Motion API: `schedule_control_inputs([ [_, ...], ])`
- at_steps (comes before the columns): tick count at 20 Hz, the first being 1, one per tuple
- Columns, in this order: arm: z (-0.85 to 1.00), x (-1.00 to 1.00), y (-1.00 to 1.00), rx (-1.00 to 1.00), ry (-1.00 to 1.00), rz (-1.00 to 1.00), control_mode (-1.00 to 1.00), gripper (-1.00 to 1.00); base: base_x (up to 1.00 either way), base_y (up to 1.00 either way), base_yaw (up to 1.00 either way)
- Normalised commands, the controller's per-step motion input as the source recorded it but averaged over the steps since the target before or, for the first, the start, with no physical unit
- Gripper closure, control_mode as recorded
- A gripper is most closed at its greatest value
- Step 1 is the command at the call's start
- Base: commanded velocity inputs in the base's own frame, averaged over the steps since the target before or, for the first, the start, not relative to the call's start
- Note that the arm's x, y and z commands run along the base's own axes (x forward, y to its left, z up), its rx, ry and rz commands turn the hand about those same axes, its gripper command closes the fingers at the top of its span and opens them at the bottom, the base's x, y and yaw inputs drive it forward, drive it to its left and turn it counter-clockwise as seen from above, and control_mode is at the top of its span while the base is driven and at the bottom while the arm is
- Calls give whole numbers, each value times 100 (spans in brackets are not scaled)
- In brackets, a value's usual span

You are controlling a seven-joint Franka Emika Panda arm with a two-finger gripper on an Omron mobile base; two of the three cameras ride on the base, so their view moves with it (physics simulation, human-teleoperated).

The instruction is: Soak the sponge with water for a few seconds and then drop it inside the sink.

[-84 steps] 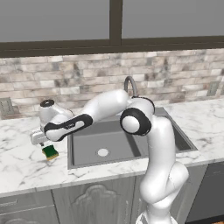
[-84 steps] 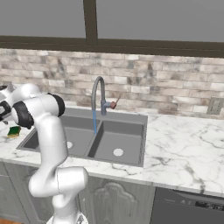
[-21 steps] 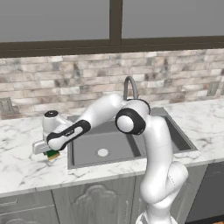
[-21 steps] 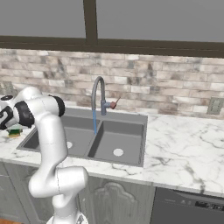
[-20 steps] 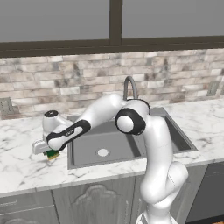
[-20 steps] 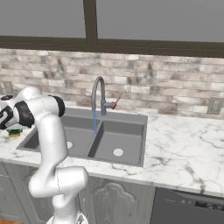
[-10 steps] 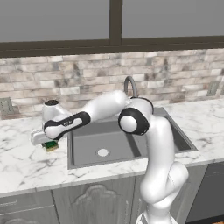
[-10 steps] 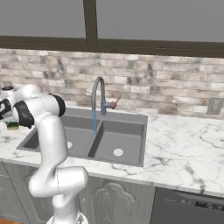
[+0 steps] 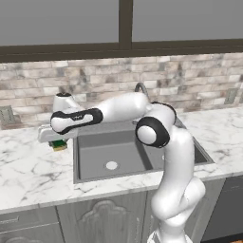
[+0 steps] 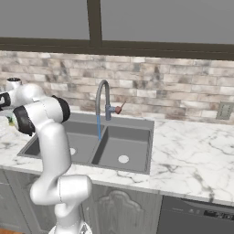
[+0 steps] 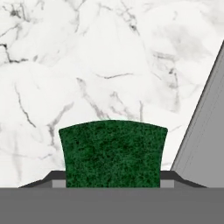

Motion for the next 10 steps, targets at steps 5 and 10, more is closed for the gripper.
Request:
schedule_control_inputs([
  [5,43,-33,-32,6,-6,0,-100,100,0,0,0],
  [10,48,-35,-26,5,-6,0,-100,100,0,0,0],
])
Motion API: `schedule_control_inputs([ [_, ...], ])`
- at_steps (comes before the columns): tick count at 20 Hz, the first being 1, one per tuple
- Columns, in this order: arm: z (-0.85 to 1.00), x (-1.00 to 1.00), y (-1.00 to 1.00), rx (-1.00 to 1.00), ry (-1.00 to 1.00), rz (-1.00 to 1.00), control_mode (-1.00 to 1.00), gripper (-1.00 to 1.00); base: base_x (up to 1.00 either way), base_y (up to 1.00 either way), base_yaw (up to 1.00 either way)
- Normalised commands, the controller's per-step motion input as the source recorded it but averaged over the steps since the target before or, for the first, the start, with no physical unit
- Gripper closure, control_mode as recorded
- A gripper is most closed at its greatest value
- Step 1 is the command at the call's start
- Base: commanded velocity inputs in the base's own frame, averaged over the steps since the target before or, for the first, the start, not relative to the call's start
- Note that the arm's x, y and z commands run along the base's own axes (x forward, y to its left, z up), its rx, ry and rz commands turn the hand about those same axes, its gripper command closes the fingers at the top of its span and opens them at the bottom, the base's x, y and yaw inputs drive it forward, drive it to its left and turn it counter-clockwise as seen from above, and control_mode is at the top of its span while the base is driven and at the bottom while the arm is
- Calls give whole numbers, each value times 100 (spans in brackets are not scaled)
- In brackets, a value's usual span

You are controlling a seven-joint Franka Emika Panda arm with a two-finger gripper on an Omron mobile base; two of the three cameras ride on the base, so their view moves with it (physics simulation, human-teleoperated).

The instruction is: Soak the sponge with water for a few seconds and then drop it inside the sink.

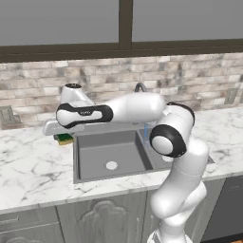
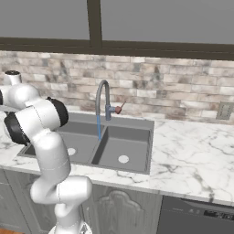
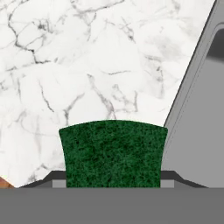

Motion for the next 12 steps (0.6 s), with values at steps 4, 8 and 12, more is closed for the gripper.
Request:
schedule_control_inputs([
  [4,31,-30,-23,1,-2,0,-100,100,0,0,0],
  [8,9,-29,-25,0,0,0,-100,100,0,0,0],
  [12,10,-33,-24,0,-4,0,-100,100,0,0,0],
])
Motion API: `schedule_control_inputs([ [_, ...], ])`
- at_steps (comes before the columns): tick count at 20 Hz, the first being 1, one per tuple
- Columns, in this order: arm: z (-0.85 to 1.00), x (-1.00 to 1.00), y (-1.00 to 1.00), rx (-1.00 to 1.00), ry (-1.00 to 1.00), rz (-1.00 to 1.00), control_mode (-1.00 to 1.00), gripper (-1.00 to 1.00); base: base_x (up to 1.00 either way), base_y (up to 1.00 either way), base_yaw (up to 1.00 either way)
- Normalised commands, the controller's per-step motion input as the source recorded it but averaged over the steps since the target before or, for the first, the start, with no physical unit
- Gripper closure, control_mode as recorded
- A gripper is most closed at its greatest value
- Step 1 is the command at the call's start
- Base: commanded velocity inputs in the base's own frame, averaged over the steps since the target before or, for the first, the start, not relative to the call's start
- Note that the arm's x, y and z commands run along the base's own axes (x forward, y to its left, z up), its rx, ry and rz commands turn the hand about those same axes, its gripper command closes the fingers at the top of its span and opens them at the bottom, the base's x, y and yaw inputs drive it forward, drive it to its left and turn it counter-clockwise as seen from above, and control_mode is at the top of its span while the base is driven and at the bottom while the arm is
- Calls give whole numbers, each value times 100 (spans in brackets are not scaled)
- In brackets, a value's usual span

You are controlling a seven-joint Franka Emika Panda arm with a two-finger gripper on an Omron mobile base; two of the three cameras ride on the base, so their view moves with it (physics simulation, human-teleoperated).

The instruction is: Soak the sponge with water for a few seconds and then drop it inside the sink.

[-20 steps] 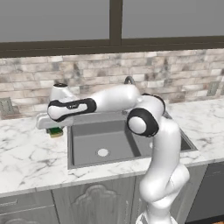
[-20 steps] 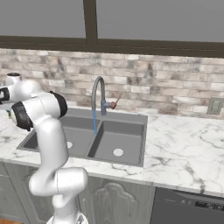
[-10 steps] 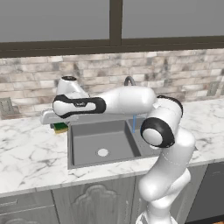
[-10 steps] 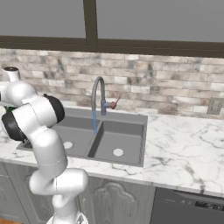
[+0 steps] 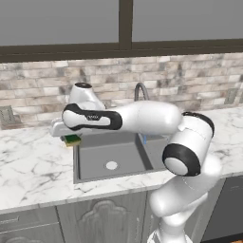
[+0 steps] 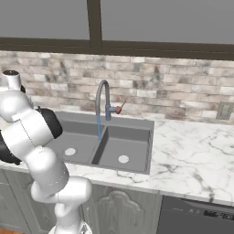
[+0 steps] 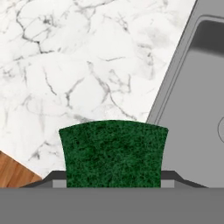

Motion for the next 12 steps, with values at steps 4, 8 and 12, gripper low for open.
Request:
schedule_control_inputs([
  [4,7,-31,-28,0,-6,0,-100,100,0,0,0],
  [8,8,-11,-28,0,-5,0,-100,100,0,0,0],
  [12,2,-6,-43,0,-5,-1,-100,100,0,0,0],
])
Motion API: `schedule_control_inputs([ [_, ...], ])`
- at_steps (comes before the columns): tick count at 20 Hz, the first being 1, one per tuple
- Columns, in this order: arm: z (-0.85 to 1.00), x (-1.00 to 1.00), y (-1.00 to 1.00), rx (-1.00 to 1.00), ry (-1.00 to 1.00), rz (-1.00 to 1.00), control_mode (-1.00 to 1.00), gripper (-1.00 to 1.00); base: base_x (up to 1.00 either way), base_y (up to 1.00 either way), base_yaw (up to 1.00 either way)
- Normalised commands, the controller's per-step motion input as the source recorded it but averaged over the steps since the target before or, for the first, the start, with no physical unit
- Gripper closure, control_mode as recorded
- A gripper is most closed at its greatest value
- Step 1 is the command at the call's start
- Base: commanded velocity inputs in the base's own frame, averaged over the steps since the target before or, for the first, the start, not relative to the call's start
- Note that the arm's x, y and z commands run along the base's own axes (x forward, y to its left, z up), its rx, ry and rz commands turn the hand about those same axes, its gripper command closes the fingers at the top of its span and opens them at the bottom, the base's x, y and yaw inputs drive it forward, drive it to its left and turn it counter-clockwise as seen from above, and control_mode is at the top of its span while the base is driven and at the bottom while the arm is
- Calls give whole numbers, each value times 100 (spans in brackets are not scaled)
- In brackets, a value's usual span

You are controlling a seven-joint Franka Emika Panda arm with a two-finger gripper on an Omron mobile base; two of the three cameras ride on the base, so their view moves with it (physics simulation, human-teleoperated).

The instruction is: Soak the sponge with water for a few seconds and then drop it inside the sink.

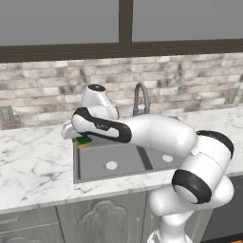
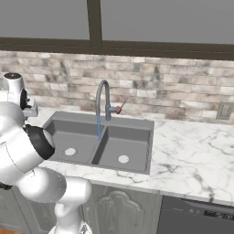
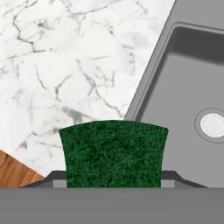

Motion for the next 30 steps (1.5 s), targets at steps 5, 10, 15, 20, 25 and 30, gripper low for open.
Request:
schedule_control_inputs([
  [5,0,0,-35,0,-5,-9,-100,100,0,0,0],
  [10,0,0,-29,0,-3,-14,-100,100,0,0,0],
  [15,0,0,-20,0,-1,-18,-100,100,0,0,0],
  [20,0,2,-15,0,0,-29,-100,100,0,0,0],
  [25,0,1,-19,0,0,-35,-100,100,0,0,0],
  [30,0,0,-38,0,-8,-28,-100,100,0,0,0],
])
